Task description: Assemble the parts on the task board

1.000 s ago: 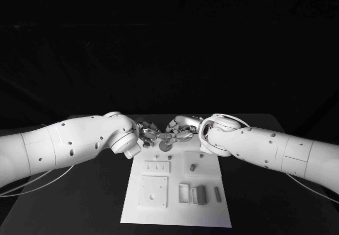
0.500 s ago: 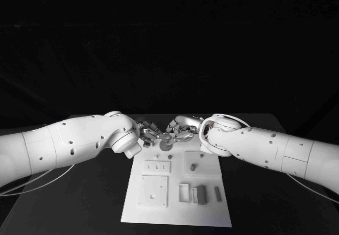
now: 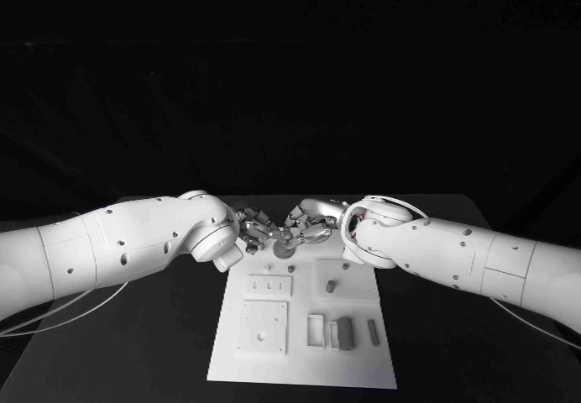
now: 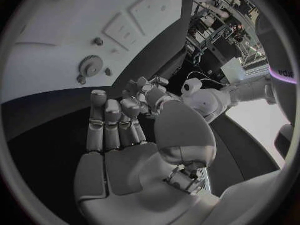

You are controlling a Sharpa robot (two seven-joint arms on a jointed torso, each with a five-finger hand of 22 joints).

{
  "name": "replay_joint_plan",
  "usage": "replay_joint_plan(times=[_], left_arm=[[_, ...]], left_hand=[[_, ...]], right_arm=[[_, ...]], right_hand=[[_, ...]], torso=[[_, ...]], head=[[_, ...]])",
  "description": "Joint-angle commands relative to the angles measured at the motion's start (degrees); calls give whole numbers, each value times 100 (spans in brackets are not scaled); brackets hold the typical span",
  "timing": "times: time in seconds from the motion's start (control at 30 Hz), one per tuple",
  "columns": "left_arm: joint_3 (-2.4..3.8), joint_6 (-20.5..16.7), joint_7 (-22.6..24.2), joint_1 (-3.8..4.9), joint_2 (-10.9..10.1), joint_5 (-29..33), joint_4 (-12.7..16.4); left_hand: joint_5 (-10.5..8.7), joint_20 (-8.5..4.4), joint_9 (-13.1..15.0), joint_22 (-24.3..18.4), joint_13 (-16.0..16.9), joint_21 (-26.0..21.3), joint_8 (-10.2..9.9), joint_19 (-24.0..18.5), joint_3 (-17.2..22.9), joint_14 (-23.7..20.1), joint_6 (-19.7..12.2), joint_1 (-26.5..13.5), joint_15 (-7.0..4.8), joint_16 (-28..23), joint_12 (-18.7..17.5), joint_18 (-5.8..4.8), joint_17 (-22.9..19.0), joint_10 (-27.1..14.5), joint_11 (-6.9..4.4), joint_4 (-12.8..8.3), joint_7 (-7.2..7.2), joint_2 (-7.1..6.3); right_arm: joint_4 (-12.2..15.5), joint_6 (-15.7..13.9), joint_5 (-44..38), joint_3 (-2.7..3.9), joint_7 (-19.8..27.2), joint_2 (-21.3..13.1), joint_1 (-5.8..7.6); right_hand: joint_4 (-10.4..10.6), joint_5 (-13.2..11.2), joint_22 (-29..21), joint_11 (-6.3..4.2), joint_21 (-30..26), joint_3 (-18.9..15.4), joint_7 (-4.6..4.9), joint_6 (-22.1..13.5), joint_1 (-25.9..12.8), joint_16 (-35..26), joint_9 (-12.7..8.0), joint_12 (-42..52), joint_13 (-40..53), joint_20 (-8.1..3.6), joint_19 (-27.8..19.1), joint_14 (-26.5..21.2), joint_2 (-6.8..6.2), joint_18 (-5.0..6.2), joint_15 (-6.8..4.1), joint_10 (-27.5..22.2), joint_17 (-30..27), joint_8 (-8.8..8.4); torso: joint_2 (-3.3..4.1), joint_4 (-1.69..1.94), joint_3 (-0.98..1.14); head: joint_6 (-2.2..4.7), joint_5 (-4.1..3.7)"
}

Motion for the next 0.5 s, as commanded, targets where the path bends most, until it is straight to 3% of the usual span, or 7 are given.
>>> replay_joint_plan(times=[0.03, 0.17, 0.33, 0.5], left_arm=[[9, 2, 44, 8, 17, 245, 8], [9, -32, 60, 8, 15, 347, 7], [9, -101, 87, 8, 13, 459, 1], [9, -165, 113, 8, 14, 480, -8]], left_hand=[[68, -9, -29, 113, -9, 27, -46, -57, 84, -24, 9, 372, 14, 0, -27, 657, -12, 2, 47, -30, 58, 275], [115, 4, -91, 111, -15, 28, -114, -82, 266, -39, -6, 538, 28, 5, -30, 658, -26, -10, 63, -55, 74, 260], [489, 18, -141, 121, -13, 45, -168, -126, 469, -60, -4, 758, 40, 23, -23, 661, -31, -24, 76, -200, 87, 282], [624, 35, -170, 129, -11, 67, -191, -183, 756, -85, 38, 907, 55, 42, -15, 656, -29, -38, 89, -386, 101, 290]], right_arm=[[22, 85, -32, -12, 72, 27, -14], [20, 80, -32, -19, 69, 28, -15], [24, 85, -32, -22, 66, 33, -15], [19, 99, -32, -25, 58, 38, -15]], right_hand=[[22, 14, 74, -8, -19, 9, 62, 110, -61, 15, 2, -16, 7, 10, -1, 14, 16, 67, -36, -25, -7, 11], [21, 14, 74, -9, -19, 10, 62, 110, -63, 15, 3, -15, 7, 10, -1, 14, 16, 67, -36, -25, -7, 10], [19, 14, 74, -9, -19, 11, 62, 108, -65, 15, 4, -15, 7, 10, -1, 14, 16, 67, -37, -25, -7, 9], [18, 14, 75, -8, -19, 12, 62, 104, -68, 15, 5, -15, 8, 9, -2, 13, 14, 67, -37, -26, -8, 6]], torso=[[0, -4, -3], [2, -2, -3], [2, 1, -2], [1, 2, -2]], head=[[0, -6], [-4, -9], [-8, -8], [-10, -4]])
